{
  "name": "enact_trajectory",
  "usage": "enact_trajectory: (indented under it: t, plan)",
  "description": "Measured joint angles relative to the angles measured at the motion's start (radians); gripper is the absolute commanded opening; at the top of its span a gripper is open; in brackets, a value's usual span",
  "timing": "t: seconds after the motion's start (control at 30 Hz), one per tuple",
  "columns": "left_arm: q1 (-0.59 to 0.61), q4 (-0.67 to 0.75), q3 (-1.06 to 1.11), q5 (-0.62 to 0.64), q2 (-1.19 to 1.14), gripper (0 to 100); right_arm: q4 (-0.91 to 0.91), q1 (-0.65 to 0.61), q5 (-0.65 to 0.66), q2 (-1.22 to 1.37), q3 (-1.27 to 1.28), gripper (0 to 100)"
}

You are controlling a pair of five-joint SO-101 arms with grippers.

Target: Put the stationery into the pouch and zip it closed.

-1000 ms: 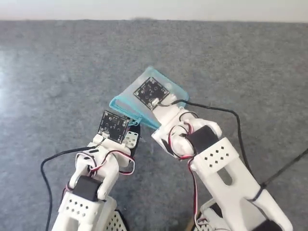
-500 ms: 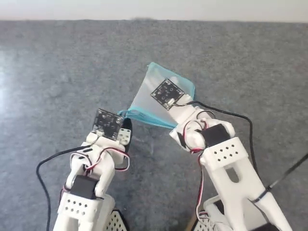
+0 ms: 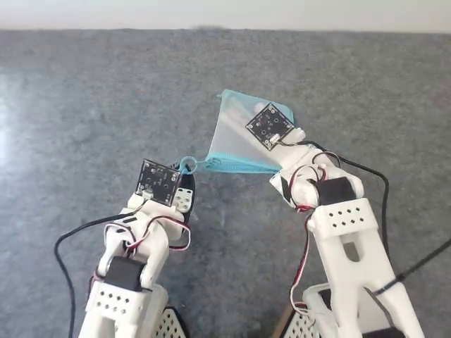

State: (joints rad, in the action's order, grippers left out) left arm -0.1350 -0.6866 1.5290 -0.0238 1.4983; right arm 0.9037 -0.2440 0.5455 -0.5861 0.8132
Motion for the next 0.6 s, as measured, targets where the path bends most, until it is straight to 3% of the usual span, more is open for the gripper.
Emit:
enact_trajectory:
  t: [0.1, 0.27, 0.4, 0.6]
  plan:
    - [0.005, 0.015, 0.0, 0.0, 0.0, 21, -0.002, 0.012, -0.055, 0.106, -0.061, 3.8]
    - [0.075, 0.043, 0.0, 0.0, 0.0, 21, 0.048, 0.025, -0.135, 0.235, -0.173, 20.8]
    - [0.103, 0.074, 0.0, 0.0, 0.002, 27, 0.084, 0.029, -0.186, 0.224, -0.183, 22.1]
    - [0.106, 0.074, 0.0, 0.0, 0.002, 27, 0.144, 0.025, -0.203, 0.075, -0.164, 22.2]
